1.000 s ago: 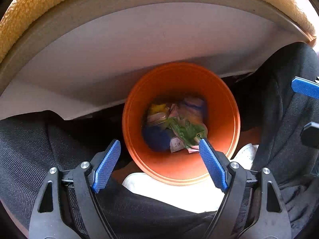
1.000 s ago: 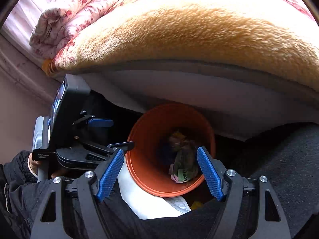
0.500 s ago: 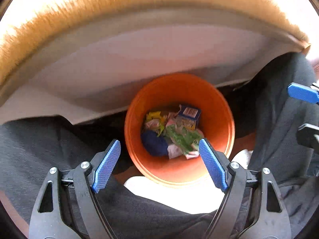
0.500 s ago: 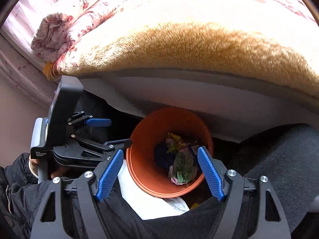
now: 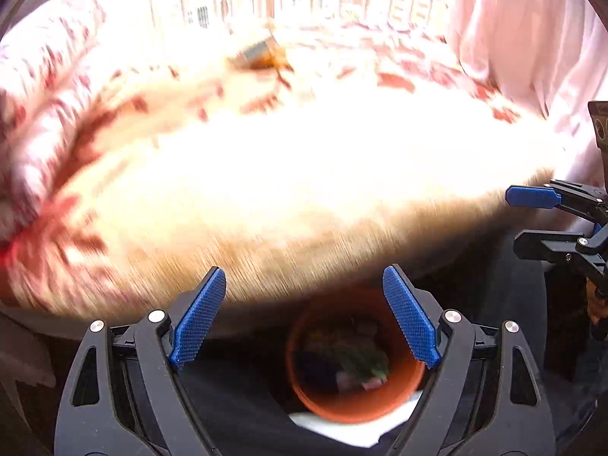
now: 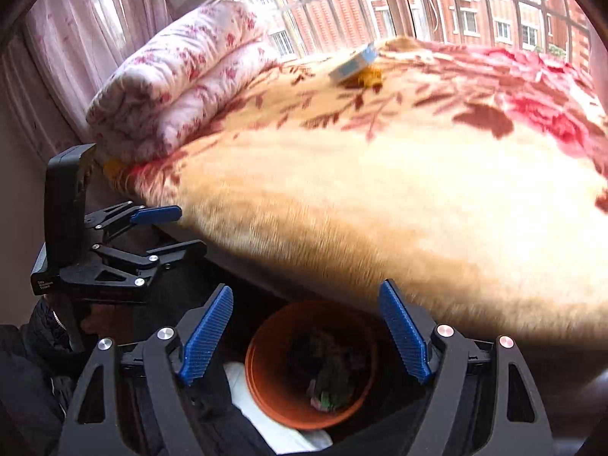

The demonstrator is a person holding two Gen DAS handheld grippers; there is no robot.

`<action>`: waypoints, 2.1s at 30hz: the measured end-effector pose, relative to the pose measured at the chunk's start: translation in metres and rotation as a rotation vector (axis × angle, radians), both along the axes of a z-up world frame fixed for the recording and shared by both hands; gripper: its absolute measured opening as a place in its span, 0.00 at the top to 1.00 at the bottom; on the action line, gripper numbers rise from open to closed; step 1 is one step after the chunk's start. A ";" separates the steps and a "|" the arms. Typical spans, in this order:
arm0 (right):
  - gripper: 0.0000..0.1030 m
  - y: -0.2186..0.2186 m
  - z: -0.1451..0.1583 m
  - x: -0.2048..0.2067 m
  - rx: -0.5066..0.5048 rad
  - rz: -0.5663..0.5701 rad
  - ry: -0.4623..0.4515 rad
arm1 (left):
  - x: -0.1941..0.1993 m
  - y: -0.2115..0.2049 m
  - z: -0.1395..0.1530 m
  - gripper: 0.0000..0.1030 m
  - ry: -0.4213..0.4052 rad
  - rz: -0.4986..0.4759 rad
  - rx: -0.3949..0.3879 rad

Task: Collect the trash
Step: 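Raise both open grippers from the bucket toward the bed, then grasp the green-and-blue medicine carton with the right gripper and lift it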

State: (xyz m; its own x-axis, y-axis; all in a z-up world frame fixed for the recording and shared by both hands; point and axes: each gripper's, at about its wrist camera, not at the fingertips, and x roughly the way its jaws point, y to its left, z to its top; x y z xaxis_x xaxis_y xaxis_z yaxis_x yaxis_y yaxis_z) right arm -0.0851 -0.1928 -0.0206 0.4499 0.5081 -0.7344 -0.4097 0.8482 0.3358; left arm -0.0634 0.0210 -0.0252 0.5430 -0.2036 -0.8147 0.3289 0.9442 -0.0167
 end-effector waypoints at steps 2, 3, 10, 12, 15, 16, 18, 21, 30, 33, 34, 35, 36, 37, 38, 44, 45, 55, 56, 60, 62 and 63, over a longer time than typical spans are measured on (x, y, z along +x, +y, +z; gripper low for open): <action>0.22 -0.002 0.010 0.014 -0.005 -0.012 -0.028 | 0.012 0.001 0.010 0.17 -0.024 0.024 -0.007; 0.22 -0.004 0.015 0.021 -0.010 -0.018 -0.045 | 0.019 0.002 0.015 0.17 -0.037 0.032 -0.015; 0.11 -0.005 0.047 0.077 -0.046 -0.065 -0.141 | 0.072 0.000 0.043 0.11 -0.187 0.123 0.044; 0.10 -0.003 0.053 0.093 -0.070 -0.076 -0.172 | 0.091 0.000 0.045 0.11 -0.203 0.132 0.049; 0.10 0.003 0.057 0.120 -0.105 -0.077 -0.196 | 0.118 0.000 0.043 0.11 -0.212 0.140 0.061; 0.10 0.005 0.059 0.129 -0.111 -0.076 -0.199 | 0.126 -0.001 0.041 0.11 -0.213 0.140 0.059; 0.10 0.009 0.059 0.148 -0.124 -0.076 -0.207 | 0.143 -0.001 0.038 0.11 -0.209 0.154 0.052; 0.09 0.018 0.058 0.179 -0.148 -0.070 -0.211 | 0.170 0.004 0.033 0.11 -0.189 0.177 0.008; 0.08 0.049 0.049 0.291 -0.144 -0.070 -0.155 | 0.248 0.016 0.015 0.11 -0.198 0.279 0.002; 0.08 0.059 0.044 0.332 -0.137 -0.066 -0.116 | 0.264 0.019 0.003 0.11 -0.175 0.296 -0.015; 0.08 0.061 0.044 0.345 -0.130 -0.065 -0.105 | 0.267 0.020 -0.001 0.11 -0.168 0.300 -0.022; 0.08 0.063 0.043 0.359 -0.118 -0.059 -0.088 | 0.269 0.021 -0.004 0.11 -0.165 0.304 -0.024; 0.08 0.066 0.041 0.372 -0.105 -0.054 -0.067 | 0.271 0.022 -0.008 0.11 -0.163 0.308 -0.020; 0.08 0.068 0.039 0.386 -0.093 -0.050 -0.043 | 0.272 0.022 -0.010 0.11 -0.160 0.308 -0.017; 0.08 0.071 0.036 0.400 -0.079 -0.040 -0.012 | 0.272 0.022 -0.012 0.11 -0.154 0.308 -0.020; 0.08 0.088 0.010 0.471 0.000 0.010 0.168 | 0.275 0.028 -0.018 0.11 -0.138 0.306 -0.063; 0.08 0.090 0.005 0.479 0.008 0.013 0.191 | 0.276 0.029 -0.020 0.11 -0.128 0.305 -0.072; 0.23 0.114 -0.036 0.513 0.058 0.110 0.358 | 0.281 0.036 -0.020 0.11 -0.136 0.321 -0.123; 0.24 0.118 -0.040 0.515 0.070 0.119 0.373 | 0.281 0.036 -0.020 0.11 -0.137 0.318 -0.121; 0.48 0.131 -0.045 0.521 0.103 0.143 0.390 | 0.281 0.035 -0.020 0.11 -0.140 0.308 -0.121; 0.62 0.137 -0.045 0.521 0.134 0.162 0.405 | 0.282 0.034 -0.021 0.11 -0.135 0.303 -0.122; 0.63 0.138 -0.042 0.521 0.135 0.161 0.397 | 0.282 0.034 -0.021 0.11 -0.133 0.302 -0.123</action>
